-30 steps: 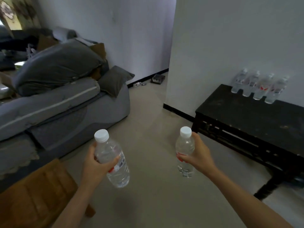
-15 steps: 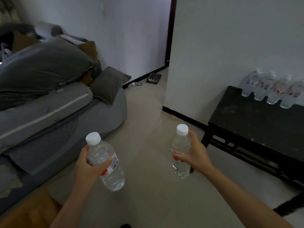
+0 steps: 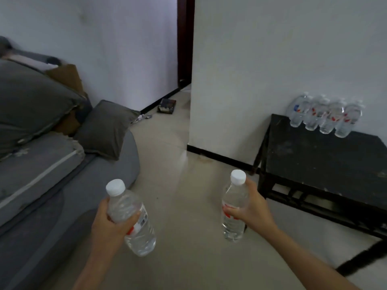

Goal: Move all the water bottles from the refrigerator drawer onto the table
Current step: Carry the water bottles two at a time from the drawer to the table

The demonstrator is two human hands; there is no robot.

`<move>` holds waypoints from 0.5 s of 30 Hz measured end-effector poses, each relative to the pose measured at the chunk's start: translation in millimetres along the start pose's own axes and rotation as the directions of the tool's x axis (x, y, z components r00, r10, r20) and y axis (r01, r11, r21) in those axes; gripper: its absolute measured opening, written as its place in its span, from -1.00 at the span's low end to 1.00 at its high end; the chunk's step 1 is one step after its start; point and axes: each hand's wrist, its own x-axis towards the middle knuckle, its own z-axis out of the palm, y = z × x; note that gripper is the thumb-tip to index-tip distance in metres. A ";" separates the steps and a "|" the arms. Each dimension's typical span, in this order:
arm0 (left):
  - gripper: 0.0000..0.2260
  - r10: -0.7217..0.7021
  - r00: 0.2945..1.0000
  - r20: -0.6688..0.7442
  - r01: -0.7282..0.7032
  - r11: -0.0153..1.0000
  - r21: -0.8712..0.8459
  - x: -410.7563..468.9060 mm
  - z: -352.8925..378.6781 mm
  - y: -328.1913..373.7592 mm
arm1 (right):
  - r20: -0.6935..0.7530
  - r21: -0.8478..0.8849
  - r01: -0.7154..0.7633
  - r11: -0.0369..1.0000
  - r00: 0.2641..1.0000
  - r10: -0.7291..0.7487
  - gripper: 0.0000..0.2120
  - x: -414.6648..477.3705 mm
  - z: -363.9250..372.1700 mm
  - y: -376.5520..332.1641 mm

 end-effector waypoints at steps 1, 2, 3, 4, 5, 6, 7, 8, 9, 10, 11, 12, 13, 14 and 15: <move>-0.31 0.007 1.000 0.023 -0.007 1.000 -0.004 10.2 9.8 -0.2 | -0.013 -0.012 -0.006 1.000 1.000 0.006 -0.22 9.4 0.3 3.7; -0.32 0.012 0.999 0.050 -0.012 1.000 0.003 21.2 21.0 -0.6 | -0.027 -0.028 -0.016 0.999 1.000 0.015 -0.22 19.6 0.5 7.5; -0.36 0.024 0.997 0.073 -0.025 1.000 0.007 37.1 35.8 -0.6 | -0.047 -0.037 -0.029 0.999 0.999 0.028 -0.22 35.4 0.2 12.1; -0.42 0.029 0.995 0.092 -0.031 0.999 0.015 48.3 48.4 0.8 | -0.058 -0.050 -0.042 0.998 0.998 0.039 -0.21 47.6 -1.1 15.1; -0.45 0.039 0.993 0.112 -0.042 0.999 0.018 65.1 64.3 2.8 | -0.066 -0.056 -0.046 0.997 0.997 0.042 -0.20 66.2 -1.8 19.8; -0.45 0.050 0.990 0.130 -0.053 0.998 0.020 79.4 78.0 6.0 | -0.069 -0.069 -0.045 0.997 0.997 0.040 -0.20 83.1 -2.8 24.3; -0.43 0.073 0.987 0.146 -0.076 0.997 0.014 93.4 90.7 9.1 | -0.071 -0.077 -0.033 0.996 0.997 0.028 -0.19 99.6 -3.5 26.4; -0.39 0.094 0.982 0.164 -0.097 0.995 0.011 107.5 102.5 13.0 | -0.073 -0.086 -0.021 0.996 0.997 0.015 -0.19 116.4 -4.2 28.0; -0.36 0.119 0.977 0.178 -0.122 0.993 0.005 126.3 115.8 17.9 | -0.076 -0.089 -0.012 0.996 0.997 0.006 -0.19 138.5 -4.0 30.2; -0.36 0.129 0.973 0.193 -0.131 0.991 -0.003 141.2 126.3 23.2 | -0.077 -0.091 -0.012 0.996 0.997 0.005 -0.20 157.0 -3.3 31.9; -0.35 0.140 0.970 0.199 -0.138 0.990 -0.021 154.2 135.8 29.0 | -0.078 -0.086 -0.010 0.996 0.997 0.003 -0.20 173.5 -2.2 32.7; -0.31 0.145 0.969 0.202 -0.140 0.989 -0.038 165.3 144.3 34.5 | -0.078 -0.079 -0.006 0.997 0.997 0.000 -0.20 188.1 -1.2 33.4; -0.29 0.153 0.968 0.197 -0.146 0.988 -0.047 178.7 154.9 39.0 | -0.077 -0.076 0.001 0.997 0.997 -0.007 -0.20 205.5 -0.8 34.9; -0.29 0.156 0.970 0.189 -0.150 0.988 -0.045 188.8 161.7 41.3 | -0.072 -0.075 0.003 0.997 0.997 -0.009 -0.20 217.7 -0.1 35.4; -0.31 0.160 0.970 0.183 -0.155 0.987 -0.044 200.0 168.9 41.5 | -0.064 -0.076 0.005 0.997 0.998 -0.010 -0.19 230.1 0.7 36.4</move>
